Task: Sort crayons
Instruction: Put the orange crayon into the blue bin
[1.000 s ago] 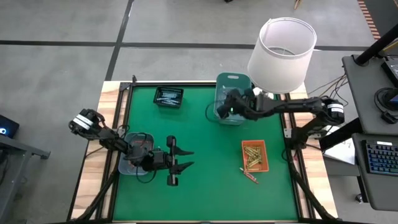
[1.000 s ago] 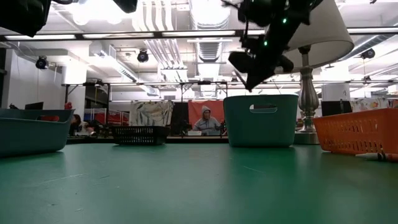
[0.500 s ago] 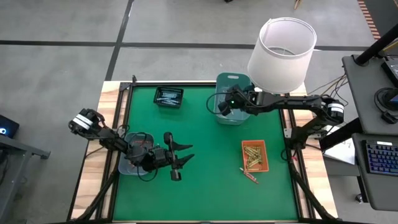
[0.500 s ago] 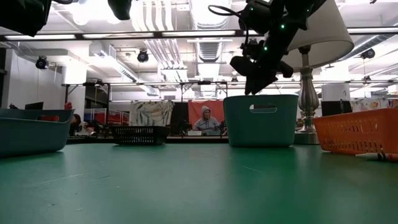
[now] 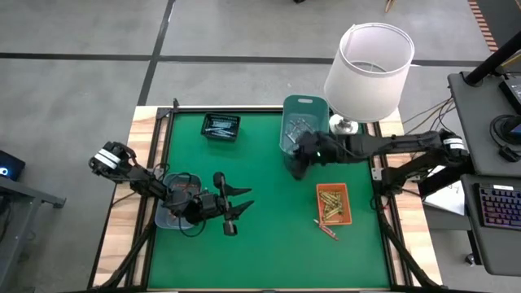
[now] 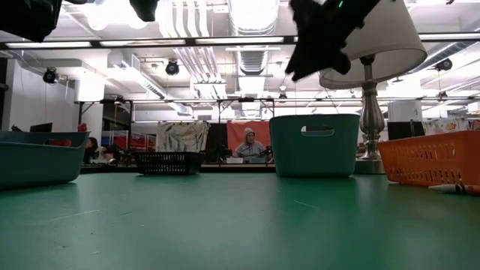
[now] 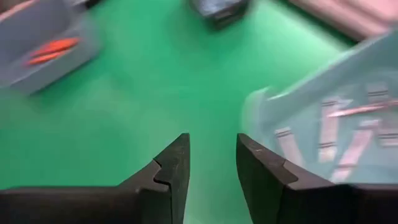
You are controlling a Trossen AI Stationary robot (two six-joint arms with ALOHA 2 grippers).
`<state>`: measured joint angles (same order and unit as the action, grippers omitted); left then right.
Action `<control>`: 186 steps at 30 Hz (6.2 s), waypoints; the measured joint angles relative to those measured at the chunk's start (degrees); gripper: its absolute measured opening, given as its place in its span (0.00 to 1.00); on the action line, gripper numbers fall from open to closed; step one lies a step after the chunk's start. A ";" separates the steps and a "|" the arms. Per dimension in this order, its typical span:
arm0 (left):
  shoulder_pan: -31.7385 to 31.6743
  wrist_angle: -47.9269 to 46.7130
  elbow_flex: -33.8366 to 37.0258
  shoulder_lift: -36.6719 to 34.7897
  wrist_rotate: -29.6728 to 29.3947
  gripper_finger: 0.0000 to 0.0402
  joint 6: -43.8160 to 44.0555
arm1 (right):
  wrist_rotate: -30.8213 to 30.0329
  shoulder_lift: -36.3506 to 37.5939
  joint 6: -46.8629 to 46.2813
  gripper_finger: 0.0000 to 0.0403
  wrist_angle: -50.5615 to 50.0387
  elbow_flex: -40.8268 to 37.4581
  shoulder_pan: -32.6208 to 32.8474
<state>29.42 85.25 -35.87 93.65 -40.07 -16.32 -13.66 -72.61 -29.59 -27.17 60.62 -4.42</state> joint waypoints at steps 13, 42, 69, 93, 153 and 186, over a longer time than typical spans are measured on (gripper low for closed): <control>-0.67 0.06 -0.05 0.00 0.00 0.36 -3.80 | 8.82 -3.40 -21.32 0.24 -3.22 0.00 26.60; -1.41 -9.28 -6.96 -0.04 -1.49 0.36 -8.71 | 28.25 -17.62 -70.42 0.25 -21.53 0.00 47.81; -1.41 -10.51 -6.90 -0.03 -1.57 0.36 -8.94 | 16.73 -23.91 -69.84 0.24 -20.90 -0.07 46.55; -1.41 -11.06 -6.87 -0.03 -1.52 0.36 -8.96 | 16.98 -25.47 -63.34 0.04 -17.03 0.33 46.55; -1.41 -12.98 -6.87 -0.02 -1.21 0.36 -5.18 | 11.55 -24.77 -28.94 0.03 -22.37 -0.54 51.53; -1.41 -20.35 -6.83 0.00 24.36 0.36 -3.27 | -26.99 -16.21 18.06 0.03 42.08 0.85 45.25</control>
<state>28.01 64.91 -42.70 93.65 -15.72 -19.58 -40.65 -88.82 -11.53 14.92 61.47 40.83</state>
